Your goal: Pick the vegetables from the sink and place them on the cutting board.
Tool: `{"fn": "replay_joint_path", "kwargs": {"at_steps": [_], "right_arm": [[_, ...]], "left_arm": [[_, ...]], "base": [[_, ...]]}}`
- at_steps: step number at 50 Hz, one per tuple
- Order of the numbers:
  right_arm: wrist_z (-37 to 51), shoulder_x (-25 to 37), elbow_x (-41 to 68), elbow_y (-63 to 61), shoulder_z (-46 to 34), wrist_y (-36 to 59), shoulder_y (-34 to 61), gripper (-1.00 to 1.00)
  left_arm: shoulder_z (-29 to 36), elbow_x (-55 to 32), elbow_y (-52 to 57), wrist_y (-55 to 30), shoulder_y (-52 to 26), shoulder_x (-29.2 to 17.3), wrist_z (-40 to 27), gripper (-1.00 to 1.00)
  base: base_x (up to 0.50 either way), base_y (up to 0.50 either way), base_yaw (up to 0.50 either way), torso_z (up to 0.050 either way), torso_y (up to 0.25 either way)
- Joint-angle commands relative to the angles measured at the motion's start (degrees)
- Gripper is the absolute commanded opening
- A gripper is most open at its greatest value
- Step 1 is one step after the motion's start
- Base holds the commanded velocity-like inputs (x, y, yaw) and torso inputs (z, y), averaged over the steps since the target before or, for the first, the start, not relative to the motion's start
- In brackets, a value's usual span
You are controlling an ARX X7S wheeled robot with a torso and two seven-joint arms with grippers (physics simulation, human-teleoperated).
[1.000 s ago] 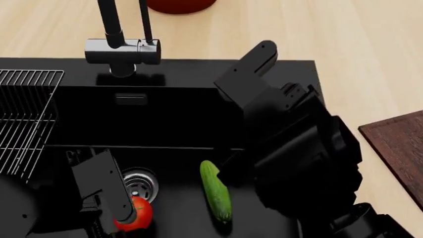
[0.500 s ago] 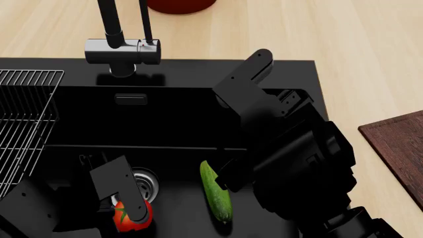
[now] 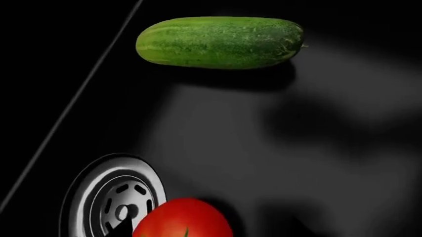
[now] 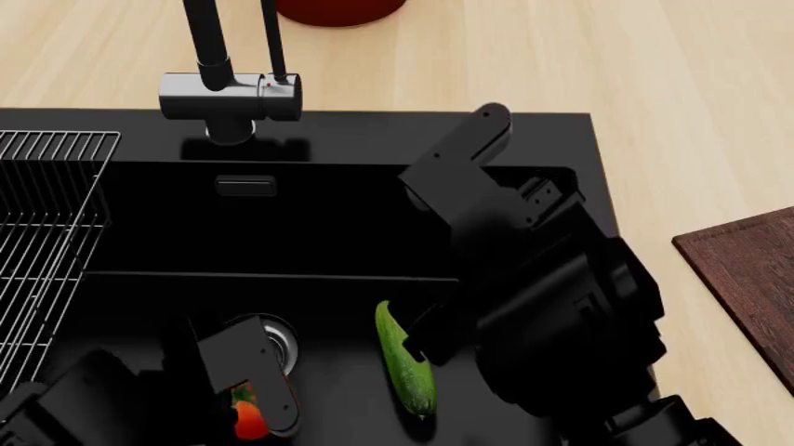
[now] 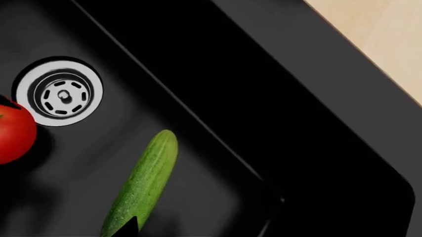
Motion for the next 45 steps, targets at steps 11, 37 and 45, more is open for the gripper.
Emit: {"fn": "replay_joint_path", "kwargs": {"at_steps": [11,37,45], "right_arm": [[0.85,0.17,0.45,1.60,0.46,-2.09,-0.95,1.00],[2.14,0.86,0.99,-0.61,1.72,-1.23,-1.73,1.00],[2.19,0.81,1.10,-3.23,1.66,1.69,-1.34,1.00]], "left_arm": [[1.36,0.98,-10.23,4.79,-1.79,2.84,-1.64,1.00],[-0.70,1.95,-13.60,10.50,-2.24,3.90,-10.76,-1.00],[-3.91,0.95,-3.20,7.82,-0.16,0.64,-13.73,-1.00]], "base": [[0.00,0.00,0.00,0.000,0.000],[0.00,0.00,0.00,0.000,-0.001],[0.00,0.00,0.00,0.000,0.000]]}}
